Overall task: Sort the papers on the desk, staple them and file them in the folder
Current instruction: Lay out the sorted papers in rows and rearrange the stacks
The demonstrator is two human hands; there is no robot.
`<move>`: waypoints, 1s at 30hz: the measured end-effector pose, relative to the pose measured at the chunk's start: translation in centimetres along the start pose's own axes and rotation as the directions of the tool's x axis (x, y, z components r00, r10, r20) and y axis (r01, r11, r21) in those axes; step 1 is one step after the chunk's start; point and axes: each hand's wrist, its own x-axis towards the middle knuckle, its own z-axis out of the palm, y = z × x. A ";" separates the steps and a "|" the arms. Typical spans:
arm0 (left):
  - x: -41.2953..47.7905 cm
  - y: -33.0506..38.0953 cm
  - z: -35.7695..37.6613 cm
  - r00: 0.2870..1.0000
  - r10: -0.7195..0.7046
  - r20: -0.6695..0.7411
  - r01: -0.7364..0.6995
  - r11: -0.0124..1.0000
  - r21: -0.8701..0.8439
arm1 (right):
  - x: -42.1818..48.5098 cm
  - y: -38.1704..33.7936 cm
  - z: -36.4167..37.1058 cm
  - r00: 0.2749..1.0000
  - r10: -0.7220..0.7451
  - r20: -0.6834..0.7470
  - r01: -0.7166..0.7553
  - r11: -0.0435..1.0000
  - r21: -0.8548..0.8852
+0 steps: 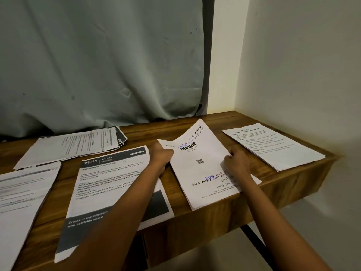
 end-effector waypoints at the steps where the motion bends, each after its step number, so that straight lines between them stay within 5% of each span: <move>1: 0.3 -0.1 -0.2 0.999 0.018 -0.030 -0.017 1.000 0.021 | -0.2 0.1 -0.2 1.000 0.008 0.000 -0.008 1.000 0.014; 16: -0.5 -1.3 -1.5 0.982 0.185 -0.036 -0.181 0.980 0.084 | -1.5 -0.7 -1.3 0.977 0.129 -0.170 -0.078 0.957 0.280; 22: -1.3 -0.7 -1.5 0.975 0.184 0.121 -0.205 0.959 0.195 | -1.4 -0.8 -2.0 0.981 0.143 -0.128 -0.085 0.921 0.381; 27: -2.0 0.8 -1.2 0.992 0.075 0.102 -0.101 0.955 0.278 | 0.0 -1.9 -4.1 0.986 0.150 -0.080 -0.104 0.906 0.410; 30: -2.4 1.8 -1.5 0.993 0.081 0.086 -0.093 0.985 0.148 | 0.5 -3.0 -4.8 0.984 0.177 0.004 -0.161 0.883 0.441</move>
